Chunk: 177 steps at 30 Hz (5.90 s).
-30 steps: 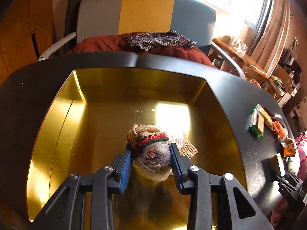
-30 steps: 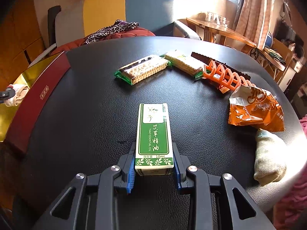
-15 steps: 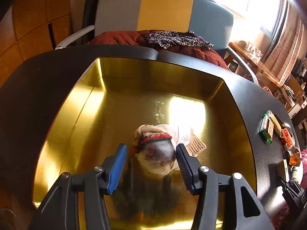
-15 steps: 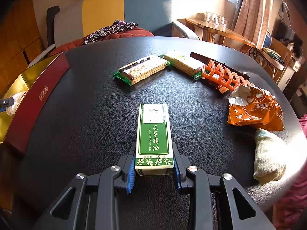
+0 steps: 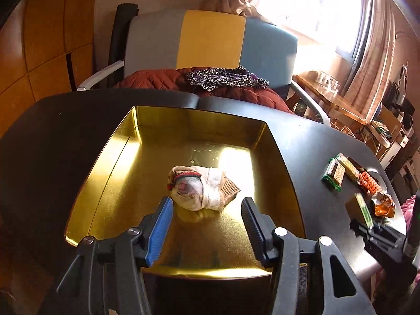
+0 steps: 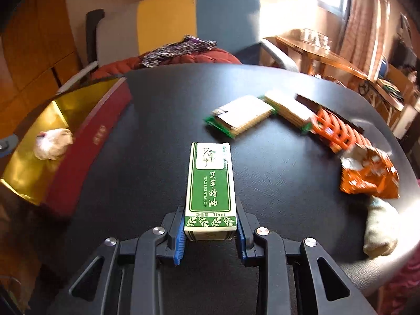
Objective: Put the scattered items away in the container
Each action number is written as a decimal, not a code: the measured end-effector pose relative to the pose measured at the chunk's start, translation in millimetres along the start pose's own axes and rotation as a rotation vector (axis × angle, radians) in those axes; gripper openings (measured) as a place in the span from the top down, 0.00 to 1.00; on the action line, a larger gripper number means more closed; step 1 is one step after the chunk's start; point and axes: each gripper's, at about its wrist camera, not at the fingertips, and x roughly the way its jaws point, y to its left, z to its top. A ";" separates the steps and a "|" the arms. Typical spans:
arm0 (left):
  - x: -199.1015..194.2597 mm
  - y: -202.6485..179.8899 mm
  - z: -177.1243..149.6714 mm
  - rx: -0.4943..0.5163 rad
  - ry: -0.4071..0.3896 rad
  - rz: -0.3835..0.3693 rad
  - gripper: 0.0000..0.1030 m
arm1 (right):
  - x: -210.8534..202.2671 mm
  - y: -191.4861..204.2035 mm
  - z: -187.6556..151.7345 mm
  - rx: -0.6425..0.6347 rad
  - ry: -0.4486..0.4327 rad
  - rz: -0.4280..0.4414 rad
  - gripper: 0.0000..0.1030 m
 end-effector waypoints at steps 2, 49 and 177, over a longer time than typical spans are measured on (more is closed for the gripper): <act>-2.9 2.2 -3.0 0.002 -0.001 0.005 0.47 | -5.0 19.1 14.6 -0.026 -0.025 0.050 0.70; 19.6 -153.9 29.7 0.332 0.081 -0.280 0.41 | 3.7 -37.7 12.6 0.174 -0.004 0.009 0.38; 82.2 -202.4 -61.5 0.401 0.300 -0.304 0.51 | 5.0 -133.8 -39.6 0.501 0.071 0.112 0.00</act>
